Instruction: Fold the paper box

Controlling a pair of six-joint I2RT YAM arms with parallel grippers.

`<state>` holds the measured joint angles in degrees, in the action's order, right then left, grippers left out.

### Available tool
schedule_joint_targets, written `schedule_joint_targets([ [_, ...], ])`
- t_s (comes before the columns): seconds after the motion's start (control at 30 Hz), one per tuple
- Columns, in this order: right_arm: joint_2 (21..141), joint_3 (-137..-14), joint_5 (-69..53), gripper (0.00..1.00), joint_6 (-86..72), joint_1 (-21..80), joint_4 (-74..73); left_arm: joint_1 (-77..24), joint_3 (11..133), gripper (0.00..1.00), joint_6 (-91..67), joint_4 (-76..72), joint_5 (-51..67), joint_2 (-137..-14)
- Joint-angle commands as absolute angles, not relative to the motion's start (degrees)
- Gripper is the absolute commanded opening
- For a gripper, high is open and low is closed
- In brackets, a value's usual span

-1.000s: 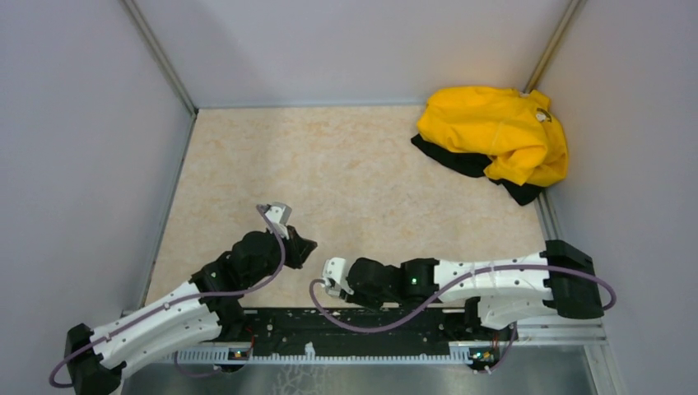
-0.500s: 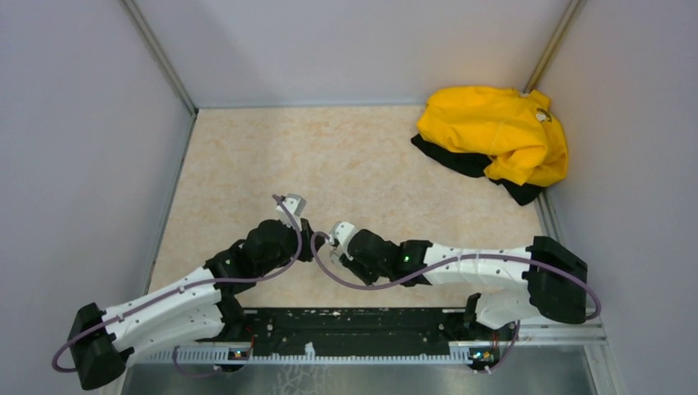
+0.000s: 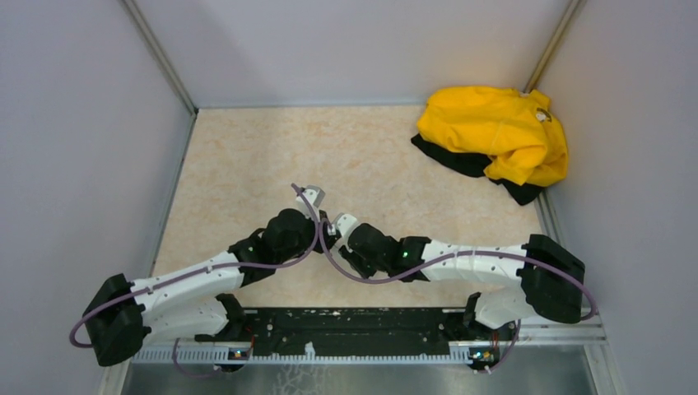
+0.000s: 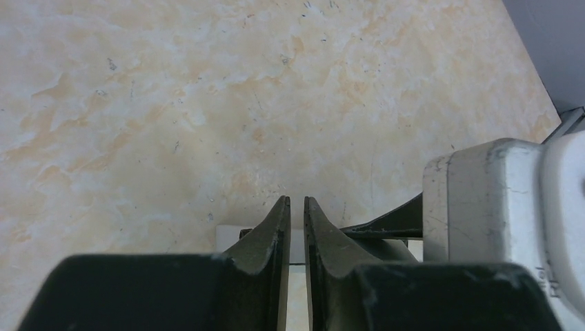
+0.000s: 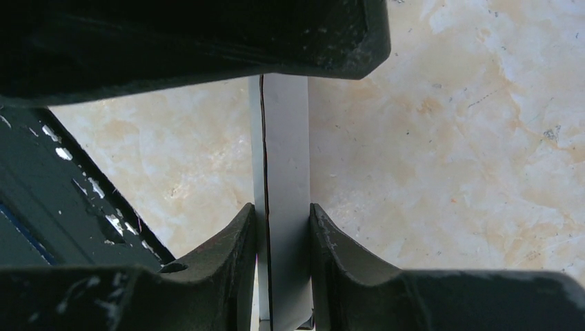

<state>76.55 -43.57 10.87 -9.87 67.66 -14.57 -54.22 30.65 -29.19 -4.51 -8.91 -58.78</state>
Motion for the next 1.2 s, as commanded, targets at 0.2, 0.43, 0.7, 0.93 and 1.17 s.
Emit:
schedule_joint_targets([
  [0.2, 76.55, -41.72, 10.73, 0.0, -10.23, 65.86, -12.44, -53.96, 30.32, 0.18, -29.25, -10.52, -9.02, -61.53],
  [0.43, 76.64, -41.08, 9.81, 0.0, -11.08, 64.93, -11.78, -54.2, 21.2, 0.16, -32.18, -18.88, -5.37, -62.23],
  [0.7, 76.98, -40.35, 8.74, 0.0, -11.6, 63.68, -11.31, -54.62, 15.4, 0.16, -34.36, -23.99, -4.62, -64.88],
  [0.93, 77.07, -40.02, 8.4, 0.0, -11.86, 63.14, -11.03, -54.58, 17.13, 0.17, -31.78, -18.84, -7.5, -60.37],
  [1.17, 76.5, -39.24, 7.94, 0.02, -11.87, 62.49, -11.01, -54.58, 15.56, 0.17, -33.63, -19.55, -7.4, -62.31],
])
